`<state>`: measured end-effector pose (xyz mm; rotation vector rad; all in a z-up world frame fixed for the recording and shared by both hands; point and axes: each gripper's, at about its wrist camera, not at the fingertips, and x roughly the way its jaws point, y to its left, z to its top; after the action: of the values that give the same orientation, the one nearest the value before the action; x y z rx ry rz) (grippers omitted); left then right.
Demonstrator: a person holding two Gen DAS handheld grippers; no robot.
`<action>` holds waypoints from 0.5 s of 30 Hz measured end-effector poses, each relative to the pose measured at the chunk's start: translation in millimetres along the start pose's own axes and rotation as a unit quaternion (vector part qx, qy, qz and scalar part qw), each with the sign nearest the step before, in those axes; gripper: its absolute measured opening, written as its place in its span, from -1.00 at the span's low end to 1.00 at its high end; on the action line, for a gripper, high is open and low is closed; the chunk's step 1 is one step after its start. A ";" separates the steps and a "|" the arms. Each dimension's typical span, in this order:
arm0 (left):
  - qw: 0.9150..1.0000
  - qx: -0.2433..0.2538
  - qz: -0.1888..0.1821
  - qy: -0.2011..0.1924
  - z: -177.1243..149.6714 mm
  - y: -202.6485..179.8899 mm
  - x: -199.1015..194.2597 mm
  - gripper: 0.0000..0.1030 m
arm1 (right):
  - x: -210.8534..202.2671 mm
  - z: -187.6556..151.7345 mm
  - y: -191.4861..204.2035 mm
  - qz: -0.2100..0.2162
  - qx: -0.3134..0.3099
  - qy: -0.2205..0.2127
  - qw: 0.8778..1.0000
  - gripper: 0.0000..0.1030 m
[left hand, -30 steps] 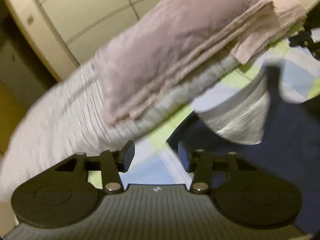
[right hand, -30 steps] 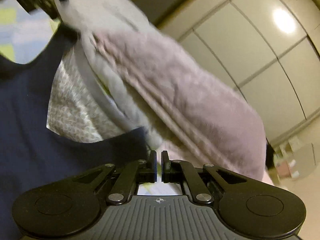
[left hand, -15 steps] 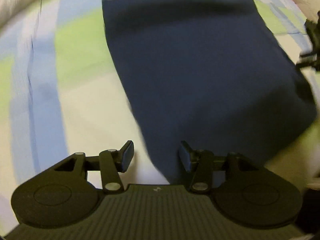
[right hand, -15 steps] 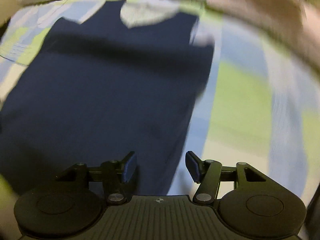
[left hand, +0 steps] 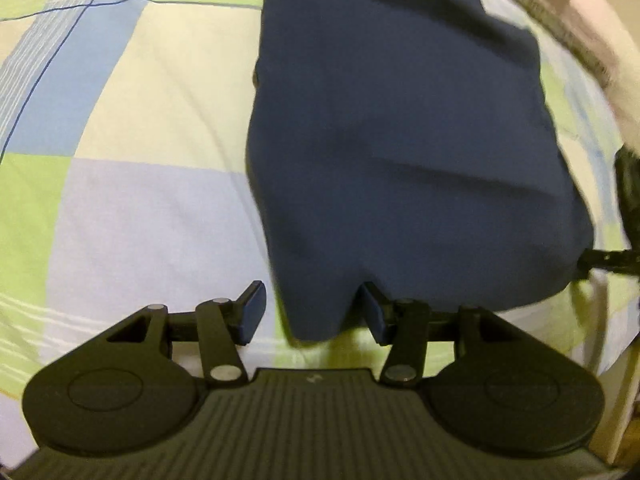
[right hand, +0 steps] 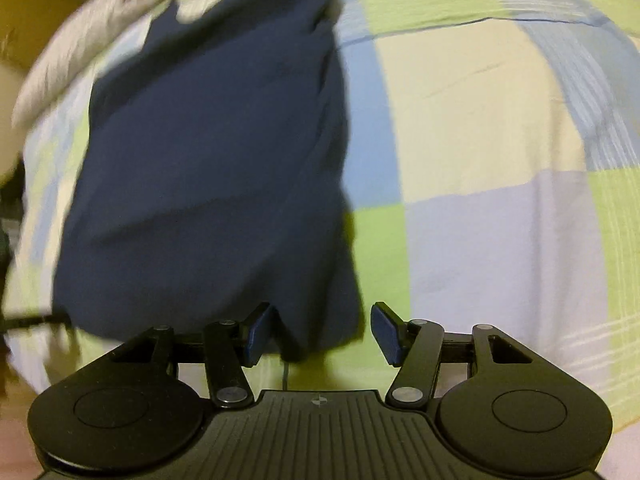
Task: Fold clothes
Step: 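Lay the navy top flat on the sheet with both grippers, hem first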
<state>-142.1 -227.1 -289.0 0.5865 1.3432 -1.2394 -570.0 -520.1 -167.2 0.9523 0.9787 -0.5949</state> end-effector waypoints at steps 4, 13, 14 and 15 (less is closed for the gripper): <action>0.999 -0.028 -0.033 -0.019 -1.6 19.6 -4.7 -0.08 | -17.1 -9.4 -17.0 0.015 0.055 -0.042 0.997 0.11; 0.997 -0.033 -0.066 -0.037 -6.9 48.0 -20.6 -0.09 | -32.2 -29.3 -49.5 0.043 0.156 -0.109 0.981 0.11; 0.997 -0.030 -0.067 -0.034 -8.2 50.2 -21.9 -0.09 | -34.8 -31.1 -51.3 0.038 0.161 -0.115 0.979 0.11; 0.997 -0.023 -0.068 -0.029 -9.1 51.7 -22.3 -0.11 | -37.5 -35.9 -53.5 0.034 0.167 -0.118 0.978 0.11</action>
<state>-94.7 -195.5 -286.9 0.4280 1.3773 -1.3215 -644.2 -513.7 -163.1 1.1753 0.6417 -0.8111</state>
